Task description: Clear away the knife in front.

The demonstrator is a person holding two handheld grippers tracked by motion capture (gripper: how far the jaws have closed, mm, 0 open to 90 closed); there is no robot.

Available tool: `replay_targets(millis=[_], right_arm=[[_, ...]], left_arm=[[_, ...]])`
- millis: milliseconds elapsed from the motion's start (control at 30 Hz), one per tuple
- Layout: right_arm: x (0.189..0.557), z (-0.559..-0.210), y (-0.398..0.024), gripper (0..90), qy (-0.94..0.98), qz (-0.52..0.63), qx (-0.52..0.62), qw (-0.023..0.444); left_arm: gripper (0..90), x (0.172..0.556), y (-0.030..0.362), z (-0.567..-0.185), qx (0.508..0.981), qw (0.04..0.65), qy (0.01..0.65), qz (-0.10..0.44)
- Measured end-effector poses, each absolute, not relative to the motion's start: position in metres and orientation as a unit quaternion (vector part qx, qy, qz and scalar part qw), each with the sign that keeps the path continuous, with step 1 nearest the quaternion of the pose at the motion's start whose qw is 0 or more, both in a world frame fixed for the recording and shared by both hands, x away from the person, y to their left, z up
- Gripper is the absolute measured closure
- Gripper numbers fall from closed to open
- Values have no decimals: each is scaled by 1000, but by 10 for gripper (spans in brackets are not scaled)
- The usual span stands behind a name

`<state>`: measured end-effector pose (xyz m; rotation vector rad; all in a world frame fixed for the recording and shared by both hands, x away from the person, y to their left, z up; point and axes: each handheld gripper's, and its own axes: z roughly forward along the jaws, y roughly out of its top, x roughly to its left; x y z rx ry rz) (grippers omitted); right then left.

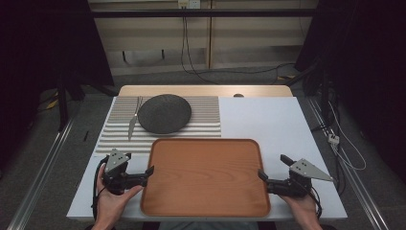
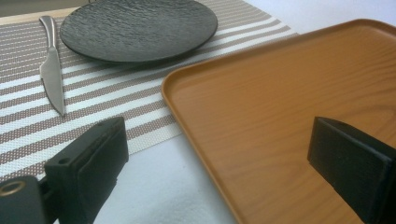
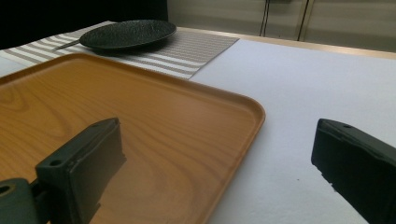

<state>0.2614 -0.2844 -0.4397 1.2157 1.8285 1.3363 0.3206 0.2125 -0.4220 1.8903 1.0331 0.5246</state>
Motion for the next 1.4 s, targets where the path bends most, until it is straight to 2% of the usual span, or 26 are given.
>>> replay_targets(millis=[267,467,900,1233,1400], right_arm=[[266,-442,-287,18,681,497,462,275],[271,-444,-288,21,685,491,463,274],[271,-445,-290,20,690,492,467,254],[268,-443,-286,20,690,494,468,248],[269,-444,-287,22,694,492,465,247]], left_arm=[[43,329,212,-417,764,444,418,211],[56,349,217,-409,771,442,419,186],[53,387,216,-403,789,387,443,176],[54,413,225,-391,791,376,443,193],[73,435,227,-396,804,339,449,194]])
